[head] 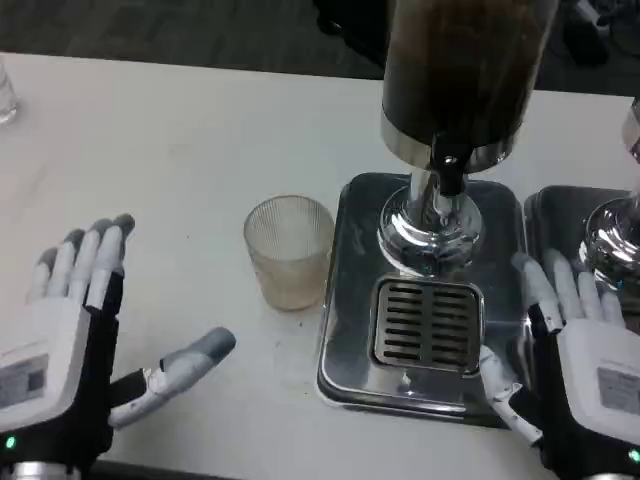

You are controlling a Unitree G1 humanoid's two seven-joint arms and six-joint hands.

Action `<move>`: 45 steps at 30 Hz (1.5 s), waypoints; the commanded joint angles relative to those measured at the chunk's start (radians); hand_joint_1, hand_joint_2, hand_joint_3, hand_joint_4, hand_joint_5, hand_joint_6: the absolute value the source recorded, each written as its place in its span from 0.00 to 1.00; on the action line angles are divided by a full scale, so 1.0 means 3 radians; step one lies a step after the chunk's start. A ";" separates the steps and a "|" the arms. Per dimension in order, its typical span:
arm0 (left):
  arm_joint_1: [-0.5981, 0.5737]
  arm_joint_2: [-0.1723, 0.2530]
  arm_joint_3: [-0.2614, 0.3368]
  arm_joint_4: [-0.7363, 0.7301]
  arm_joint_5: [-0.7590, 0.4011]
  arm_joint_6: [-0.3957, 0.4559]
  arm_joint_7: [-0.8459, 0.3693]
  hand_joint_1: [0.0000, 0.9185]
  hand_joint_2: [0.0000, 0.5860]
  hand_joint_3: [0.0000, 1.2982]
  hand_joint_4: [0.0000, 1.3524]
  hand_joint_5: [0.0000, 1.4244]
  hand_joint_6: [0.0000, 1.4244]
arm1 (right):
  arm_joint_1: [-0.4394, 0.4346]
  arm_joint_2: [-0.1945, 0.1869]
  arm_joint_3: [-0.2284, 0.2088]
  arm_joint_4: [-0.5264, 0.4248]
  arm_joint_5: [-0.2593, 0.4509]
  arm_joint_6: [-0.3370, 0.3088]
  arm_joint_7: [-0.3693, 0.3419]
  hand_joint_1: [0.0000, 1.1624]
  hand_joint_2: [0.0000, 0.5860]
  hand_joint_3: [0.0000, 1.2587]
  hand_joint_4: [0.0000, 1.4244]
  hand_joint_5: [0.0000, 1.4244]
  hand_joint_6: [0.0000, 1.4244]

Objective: Grasp the cup under the faucet to collect the drink, then remove the cup.

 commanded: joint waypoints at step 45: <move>-0.2534 -0.0315 -0.0620 0.3789 -0.0715 -0.1664 -0.0211 0.08 0.00 0.00 0.00 0.00 0.00 | 0.0445 0.0231 0.0186 -0.0428 -0.0173 0.0350 -0.0014 0.24 0.92 0.08 0.00 0.00 0.00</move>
